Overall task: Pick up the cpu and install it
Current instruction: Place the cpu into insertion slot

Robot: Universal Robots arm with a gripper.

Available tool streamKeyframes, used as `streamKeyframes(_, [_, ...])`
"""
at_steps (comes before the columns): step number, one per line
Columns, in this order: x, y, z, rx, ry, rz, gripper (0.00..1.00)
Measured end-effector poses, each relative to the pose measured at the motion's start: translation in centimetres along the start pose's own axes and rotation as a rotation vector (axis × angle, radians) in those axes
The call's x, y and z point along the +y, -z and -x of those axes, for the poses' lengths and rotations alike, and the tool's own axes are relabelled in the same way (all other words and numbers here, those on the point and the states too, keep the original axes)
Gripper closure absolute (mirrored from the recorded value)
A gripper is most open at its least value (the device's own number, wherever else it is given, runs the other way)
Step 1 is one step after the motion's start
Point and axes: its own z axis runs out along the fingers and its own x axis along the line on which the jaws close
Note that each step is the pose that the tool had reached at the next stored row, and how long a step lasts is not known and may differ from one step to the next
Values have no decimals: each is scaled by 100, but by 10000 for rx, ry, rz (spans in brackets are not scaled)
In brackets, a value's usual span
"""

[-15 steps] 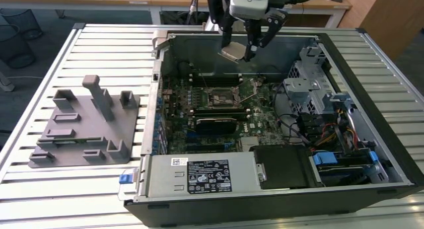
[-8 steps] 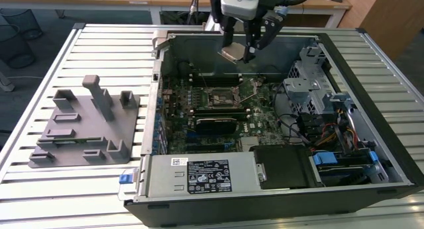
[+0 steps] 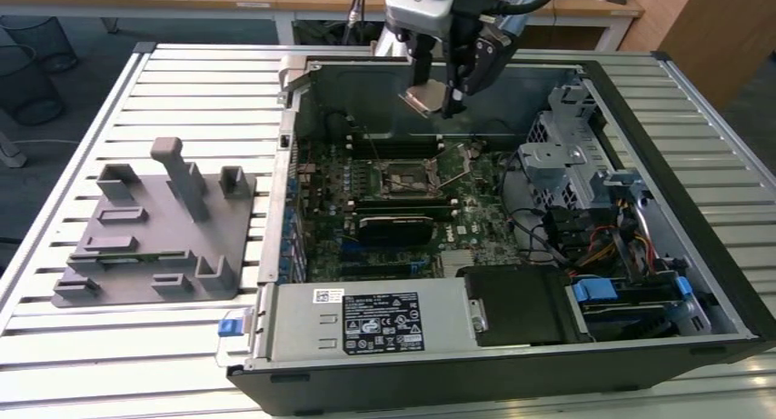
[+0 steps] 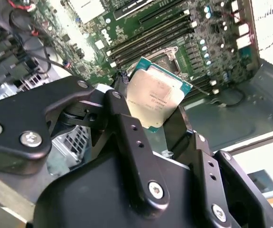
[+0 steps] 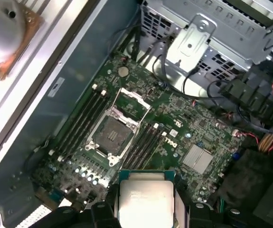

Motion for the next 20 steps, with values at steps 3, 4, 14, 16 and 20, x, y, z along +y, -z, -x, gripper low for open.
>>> streamKeyframes(3, [0, -9, 0, -17, -540, 8, 46])
streamKeyframes(4, [0, -12, 0, -23, -720, 11, 46])
streamKeyframes(14, [-1, -43, 1, -76, -2544, 43, 46])
streamKeyframes(16, [-1, -49, 1, -85, -2903, 50, 46])
streamKeyframes(20, [-2, -60, 1, -104, -3639, 63, 46])
